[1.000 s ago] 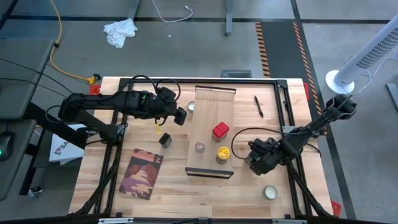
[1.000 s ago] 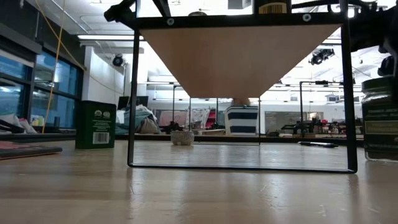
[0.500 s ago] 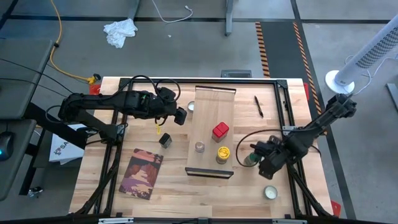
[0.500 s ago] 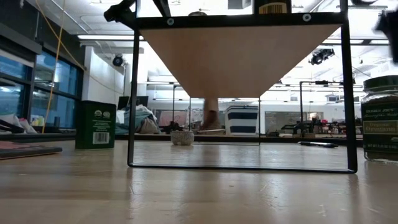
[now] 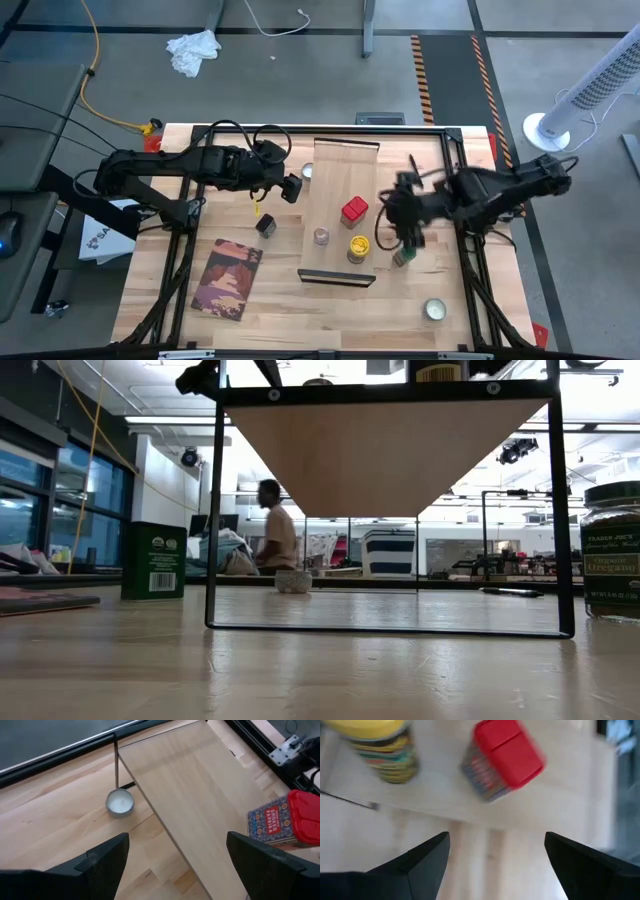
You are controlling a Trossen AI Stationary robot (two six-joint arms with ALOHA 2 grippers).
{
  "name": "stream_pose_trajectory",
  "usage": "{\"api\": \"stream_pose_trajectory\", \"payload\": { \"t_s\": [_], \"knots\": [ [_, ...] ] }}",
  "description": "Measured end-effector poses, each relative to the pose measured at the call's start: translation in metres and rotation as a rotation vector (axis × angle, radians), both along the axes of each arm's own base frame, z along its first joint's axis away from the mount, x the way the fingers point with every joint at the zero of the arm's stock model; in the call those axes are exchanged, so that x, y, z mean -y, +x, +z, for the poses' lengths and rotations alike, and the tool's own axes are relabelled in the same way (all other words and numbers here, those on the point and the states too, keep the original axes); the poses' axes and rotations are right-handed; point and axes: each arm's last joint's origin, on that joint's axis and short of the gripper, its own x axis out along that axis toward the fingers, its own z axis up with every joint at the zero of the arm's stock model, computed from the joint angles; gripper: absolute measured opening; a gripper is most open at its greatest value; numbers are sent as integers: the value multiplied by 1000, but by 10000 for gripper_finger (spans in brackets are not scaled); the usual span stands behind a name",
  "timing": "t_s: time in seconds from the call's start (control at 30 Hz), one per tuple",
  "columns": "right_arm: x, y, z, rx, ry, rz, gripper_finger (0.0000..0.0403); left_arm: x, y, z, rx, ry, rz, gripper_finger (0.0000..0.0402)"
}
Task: Shelf spices
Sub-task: Remove the red seasoning can from the shelf
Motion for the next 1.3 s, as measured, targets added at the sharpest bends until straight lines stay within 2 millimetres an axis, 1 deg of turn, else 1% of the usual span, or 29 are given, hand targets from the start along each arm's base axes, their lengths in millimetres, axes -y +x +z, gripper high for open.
{"api": "stream_pose_trajectory", "payload": {
  "t_s": [0.07,0.23,0.37,0.5,0.6,0.7,1.0,1.3],
  "knots": [
    [13,14,6,-15,-38,58,322,1,0,0,1,0,-2,331],
    [37,47,18,-19,62,165,322,1,0,0,4,-1,-4,331],
    [45,67,19,-41,125,255,322,1,1,0,14,-9,3,331],
    [46,81,8,-122,206,316,322,1,1,0,17,-13,7,331],
    [47,88,0,-157,167,356,322,2,1,0,17,-12,5,331],
    [47,94,-3,-138,138,353,322,2,1,0,17,-10,7,331],
    [47,94,-6,-160,127,370,322,2,1,0,16,-9,7,331],
    [51,114,-34,-255,125,347,321,2,1,0,15,-8,7,331]
  ]
}}
